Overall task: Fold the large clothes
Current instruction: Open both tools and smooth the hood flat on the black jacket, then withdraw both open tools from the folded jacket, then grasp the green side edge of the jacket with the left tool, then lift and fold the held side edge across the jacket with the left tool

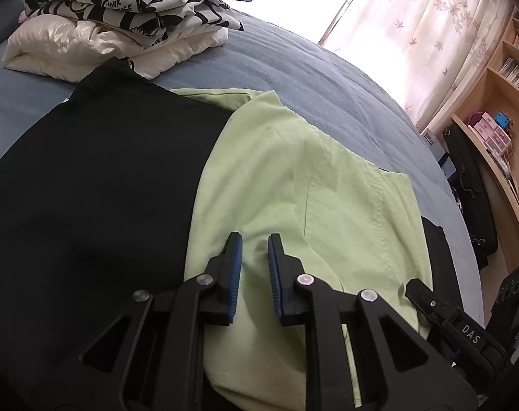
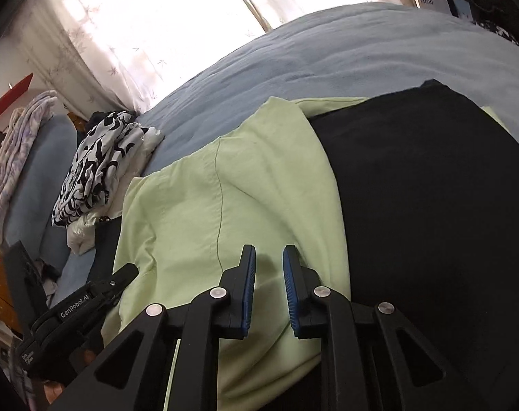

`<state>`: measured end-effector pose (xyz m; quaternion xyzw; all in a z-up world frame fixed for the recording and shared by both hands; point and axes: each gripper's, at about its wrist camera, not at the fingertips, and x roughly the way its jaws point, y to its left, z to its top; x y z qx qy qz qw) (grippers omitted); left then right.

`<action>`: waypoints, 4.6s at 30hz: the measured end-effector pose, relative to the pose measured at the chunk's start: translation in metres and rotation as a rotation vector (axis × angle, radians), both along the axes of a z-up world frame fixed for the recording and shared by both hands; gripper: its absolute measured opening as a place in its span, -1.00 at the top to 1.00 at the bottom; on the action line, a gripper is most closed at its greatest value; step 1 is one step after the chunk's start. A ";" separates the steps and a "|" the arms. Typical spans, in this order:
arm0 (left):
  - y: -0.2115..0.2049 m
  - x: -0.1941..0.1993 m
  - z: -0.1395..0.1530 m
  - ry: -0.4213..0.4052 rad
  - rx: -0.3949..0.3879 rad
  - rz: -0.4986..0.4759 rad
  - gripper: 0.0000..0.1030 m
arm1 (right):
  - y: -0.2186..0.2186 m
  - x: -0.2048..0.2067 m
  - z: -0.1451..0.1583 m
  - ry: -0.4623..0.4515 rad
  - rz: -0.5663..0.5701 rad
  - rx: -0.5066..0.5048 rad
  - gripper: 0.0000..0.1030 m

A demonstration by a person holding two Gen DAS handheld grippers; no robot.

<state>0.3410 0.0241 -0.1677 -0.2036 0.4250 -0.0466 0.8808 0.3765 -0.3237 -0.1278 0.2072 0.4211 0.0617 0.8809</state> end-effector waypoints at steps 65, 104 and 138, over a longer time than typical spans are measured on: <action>0.128 -0.167 -0.016 0.126 -0.423 0.199 0.06 | 0.100 -0.165 0.091 -0.046 0.228 -0.194 0.00; 0.112 -0.070 0.051 -0.099 -0.121 0.130 0.71 | 0.144 -0.018 -0.018 -0.065 0.193 -0.306 0.24; -0.189 -0.093 0.144 -0.299 0.202 -0.350 0.75 | -0.077 -0.116 0.052 0.003 -0.053 -0.010 0.18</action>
